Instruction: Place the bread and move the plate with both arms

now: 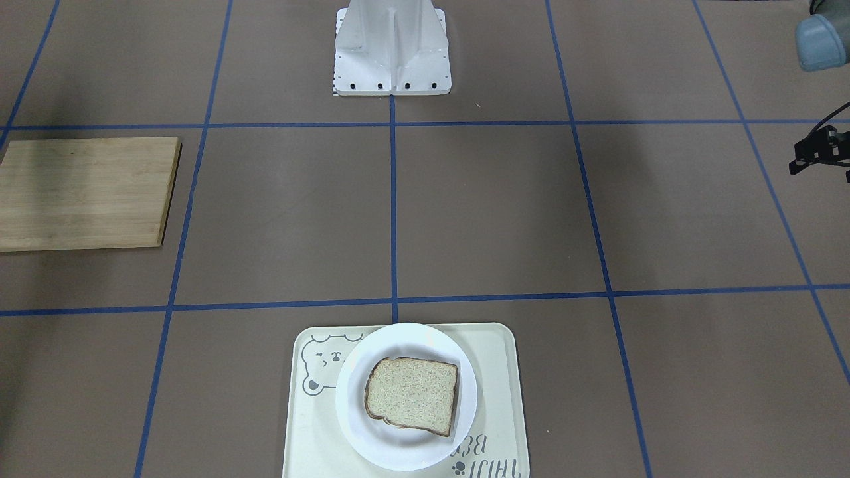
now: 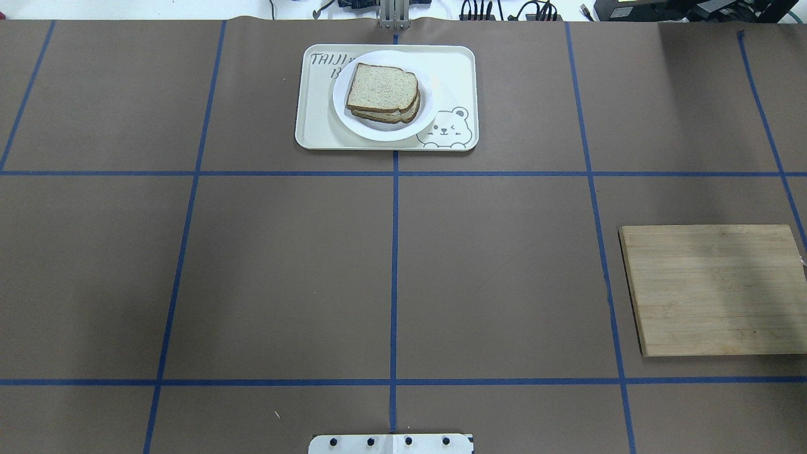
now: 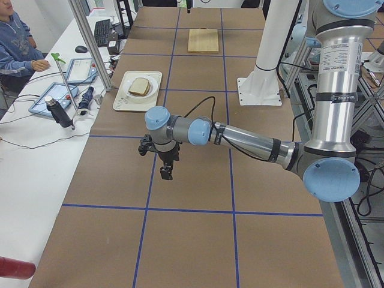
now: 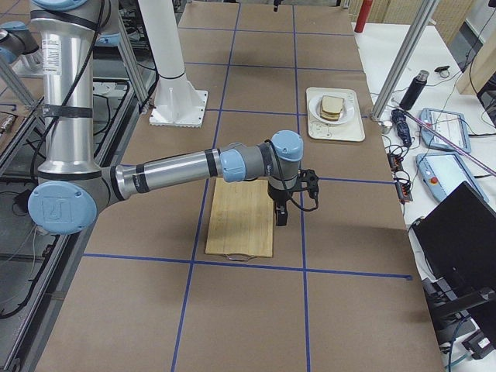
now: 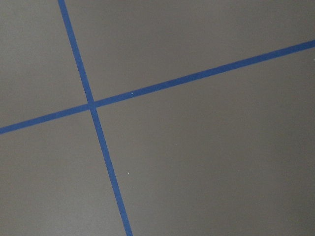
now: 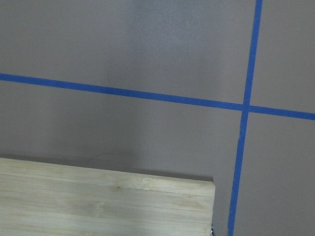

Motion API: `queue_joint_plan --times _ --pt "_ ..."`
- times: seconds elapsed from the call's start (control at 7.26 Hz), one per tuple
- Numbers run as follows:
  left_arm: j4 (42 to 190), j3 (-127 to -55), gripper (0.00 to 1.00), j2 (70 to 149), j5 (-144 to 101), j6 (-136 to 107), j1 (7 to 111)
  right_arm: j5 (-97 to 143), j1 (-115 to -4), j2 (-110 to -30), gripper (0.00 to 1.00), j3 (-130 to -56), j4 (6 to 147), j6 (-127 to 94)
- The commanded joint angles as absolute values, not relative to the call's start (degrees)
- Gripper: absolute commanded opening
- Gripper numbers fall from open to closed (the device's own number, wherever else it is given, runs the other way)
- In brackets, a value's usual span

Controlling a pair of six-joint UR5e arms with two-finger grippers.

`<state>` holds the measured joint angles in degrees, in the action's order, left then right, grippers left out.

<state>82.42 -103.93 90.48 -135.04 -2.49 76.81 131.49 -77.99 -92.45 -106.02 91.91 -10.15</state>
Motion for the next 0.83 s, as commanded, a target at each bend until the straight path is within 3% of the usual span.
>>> queue_joint_plan --times 0.0,0.69 --pt "83.50 -103.89 0.98 90.35 -139.55 -3.60 76.90 131.66 -76.91 -92.29 1.00 -106.17 93.68 -10.11" --pt "88.95 -102.92 0.98 91.05 -140.10 -3.52 78.49 131.57 -75.77 -90.36 1.00 -107.93 96.76 -9.05"
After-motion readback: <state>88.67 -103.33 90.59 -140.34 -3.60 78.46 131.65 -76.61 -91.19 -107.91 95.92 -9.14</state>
